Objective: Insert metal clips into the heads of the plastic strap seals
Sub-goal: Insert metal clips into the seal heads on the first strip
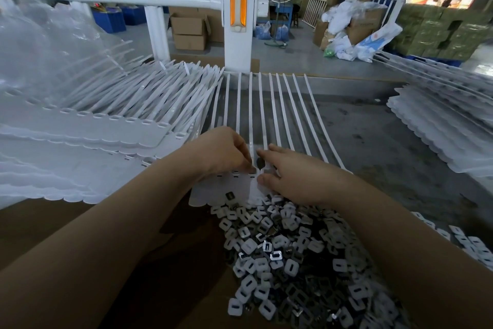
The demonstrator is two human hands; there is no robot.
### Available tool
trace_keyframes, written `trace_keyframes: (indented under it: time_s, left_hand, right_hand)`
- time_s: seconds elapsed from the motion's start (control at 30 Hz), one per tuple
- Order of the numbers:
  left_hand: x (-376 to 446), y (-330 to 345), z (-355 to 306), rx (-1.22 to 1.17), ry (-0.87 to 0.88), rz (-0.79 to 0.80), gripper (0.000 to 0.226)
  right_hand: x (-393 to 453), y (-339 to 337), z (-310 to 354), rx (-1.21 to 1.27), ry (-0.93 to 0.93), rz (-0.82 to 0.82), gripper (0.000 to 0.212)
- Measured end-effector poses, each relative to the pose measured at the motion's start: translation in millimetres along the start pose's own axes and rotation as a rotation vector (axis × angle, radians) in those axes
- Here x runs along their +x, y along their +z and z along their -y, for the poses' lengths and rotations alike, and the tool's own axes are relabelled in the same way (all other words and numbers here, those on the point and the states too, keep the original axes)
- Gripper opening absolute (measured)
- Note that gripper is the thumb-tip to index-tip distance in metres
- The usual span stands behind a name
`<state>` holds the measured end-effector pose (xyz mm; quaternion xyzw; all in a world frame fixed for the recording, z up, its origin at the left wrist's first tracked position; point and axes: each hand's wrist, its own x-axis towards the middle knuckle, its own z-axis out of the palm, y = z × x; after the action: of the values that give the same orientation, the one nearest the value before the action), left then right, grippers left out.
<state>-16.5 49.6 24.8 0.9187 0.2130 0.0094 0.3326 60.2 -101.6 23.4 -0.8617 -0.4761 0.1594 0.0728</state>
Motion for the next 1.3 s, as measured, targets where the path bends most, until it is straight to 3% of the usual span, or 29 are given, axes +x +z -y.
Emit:
trace_keyframes:
  time_s: [0.2,0.3,0.5,0.8,1.3]
  left_hand:
    - [-3,-4,0,0.192,0.209,-0.018,0.015]
    - [-7,-8,-5,0.354,0.331,-0.024,0.004]
    - [-10,-16,-4,0.598,0.498,0.035,0.018]
    - [-4,-19,11,0.294,0.534,0.033,0.017]
    - [3,1,13,0.274,0.429,-0.032,0.015]
  right_hand:
    - [-1,0,-1,0.007,-0.010,-0.005,0.060]
    - [-1,0,-2,-0.006,-0.015,-0.003,0.060]
    - [0,1,-3,-0.019,-0.015,0.007,0.060]
    - [1,0,-5,-0.007,-0.014,0.016,0.062]
    - [0,-1,-3,0.003,-0.033,0.014,0.058]
